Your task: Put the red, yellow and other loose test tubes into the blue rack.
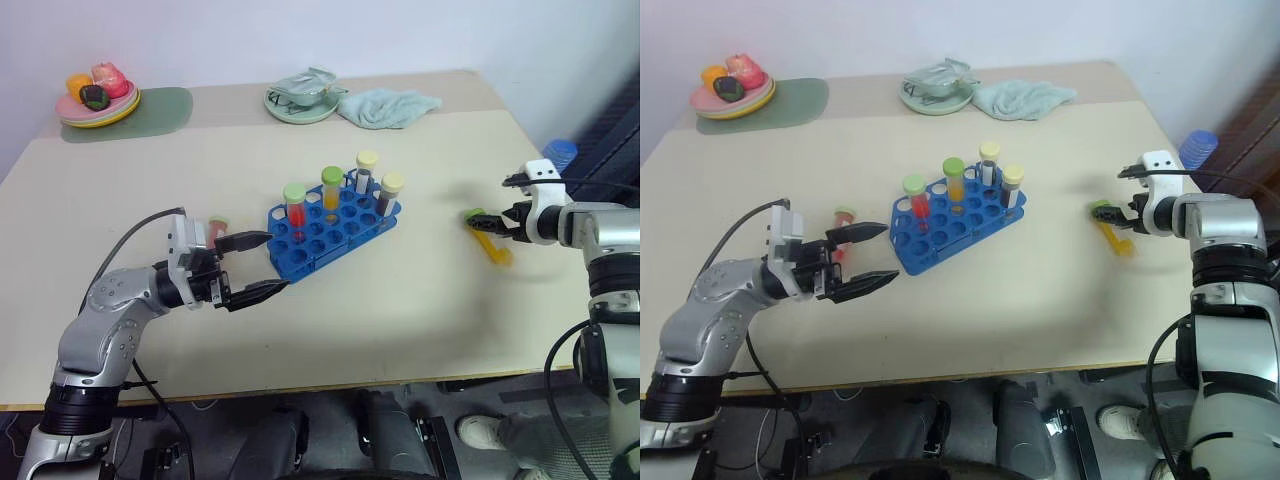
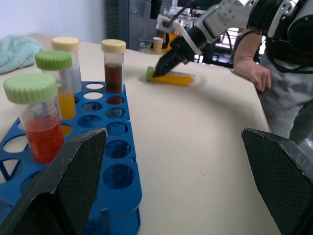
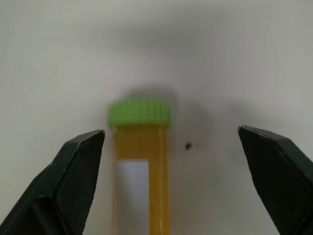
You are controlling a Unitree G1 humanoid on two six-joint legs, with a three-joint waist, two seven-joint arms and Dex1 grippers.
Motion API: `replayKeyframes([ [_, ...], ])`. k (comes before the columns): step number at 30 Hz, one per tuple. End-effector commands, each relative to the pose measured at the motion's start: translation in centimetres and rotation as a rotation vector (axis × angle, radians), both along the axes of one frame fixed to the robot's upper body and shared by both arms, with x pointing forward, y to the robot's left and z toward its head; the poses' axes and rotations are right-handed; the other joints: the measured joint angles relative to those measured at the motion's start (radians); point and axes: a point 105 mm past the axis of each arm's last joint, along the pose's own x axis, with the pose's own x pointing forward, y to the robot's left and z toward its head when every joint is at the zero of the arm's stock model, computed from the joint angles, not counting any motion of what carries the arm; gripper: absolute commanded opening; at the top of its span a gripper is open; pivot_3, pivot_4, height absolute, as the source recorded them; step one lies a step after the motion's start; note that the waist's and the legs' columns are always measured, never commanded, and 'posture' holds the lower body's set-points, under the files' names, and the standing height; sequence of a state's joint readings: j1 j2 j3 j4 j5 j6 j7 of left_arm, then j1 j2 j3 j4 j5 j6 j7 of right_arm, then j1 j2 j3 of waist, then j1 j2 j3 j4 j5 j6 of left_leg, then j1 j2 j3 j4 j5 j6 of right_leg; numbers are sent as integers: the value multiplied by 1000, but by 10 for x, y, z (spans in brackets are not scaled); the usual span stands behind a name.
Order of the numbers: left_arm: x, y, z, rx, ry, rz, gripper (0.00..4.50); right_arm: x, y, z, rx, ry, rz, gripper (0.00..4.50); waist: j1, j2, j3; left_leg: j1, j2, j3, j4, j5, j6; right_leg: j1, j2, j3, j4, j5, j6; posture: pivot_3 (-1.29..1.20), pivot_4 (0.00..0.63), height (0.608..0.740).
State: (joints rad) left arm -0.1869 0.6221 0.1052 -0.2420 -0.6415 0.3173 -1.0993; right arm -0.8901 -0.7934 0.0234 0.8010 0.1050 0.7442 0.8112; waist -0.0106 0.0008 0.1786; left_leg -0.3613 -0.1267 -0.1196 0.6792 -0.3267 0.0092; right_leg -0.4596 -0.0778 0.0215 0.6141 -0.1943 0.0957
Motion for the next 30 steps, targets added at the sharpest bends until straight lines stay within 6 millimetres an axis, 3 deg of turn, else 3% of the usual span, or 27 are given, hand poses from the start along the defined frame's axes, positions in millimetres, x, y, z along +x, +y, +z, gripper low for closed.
replayKeyframes([
  [1,-4,3,11,-3,-48,9,4500,0,0,-1,-53,28,50,4447,-1,0,0,0,0,0,0,0,0,0,0,0,0,0,0,0,150,740],
  [4,-5,3,11,-1,-47,12,4500,-2,3,-7,-80,56,91,3672,-1,0,0,1,0,0,1,0,0,1,0,0,1,0,0,0,150,740],
  [9,-6,3,10,2,-39,10,4500,-3,10,-10,-127,63,154,1217,-1,-1,-1,4,0,0,1,0,0,4,0,0,1,1,0,0,150,740],
  [15,-7,4,9,4,-32,11,4500,-19,36,4,-121,31,313,1217,1,-1,-1,3,1,0,1,0,0,2,1,0,1,1,0,0,150,740],
  [23,-5,6,9,5,-25,13,4500,-94,160,61,204,-355,807,1217,0,0,0,-2,1,0,2,0,0,-2,1,0,1,2,2,0,150,740],
  [25,-4,7,9,5,-23,12,4500,-97,184,82,280,-571,810,1217,-2,-1,0,-1,1,0,2,0,-1,0,1,0,1,2,1,0,150,740],
  [30,-1,8,10,-7,-19,15,4500,-82,222,105,475,-830,709,1217,3,-2,-1,2,1,1,2,0,-1,2,2,1,1,3,1,0,150,740],
])
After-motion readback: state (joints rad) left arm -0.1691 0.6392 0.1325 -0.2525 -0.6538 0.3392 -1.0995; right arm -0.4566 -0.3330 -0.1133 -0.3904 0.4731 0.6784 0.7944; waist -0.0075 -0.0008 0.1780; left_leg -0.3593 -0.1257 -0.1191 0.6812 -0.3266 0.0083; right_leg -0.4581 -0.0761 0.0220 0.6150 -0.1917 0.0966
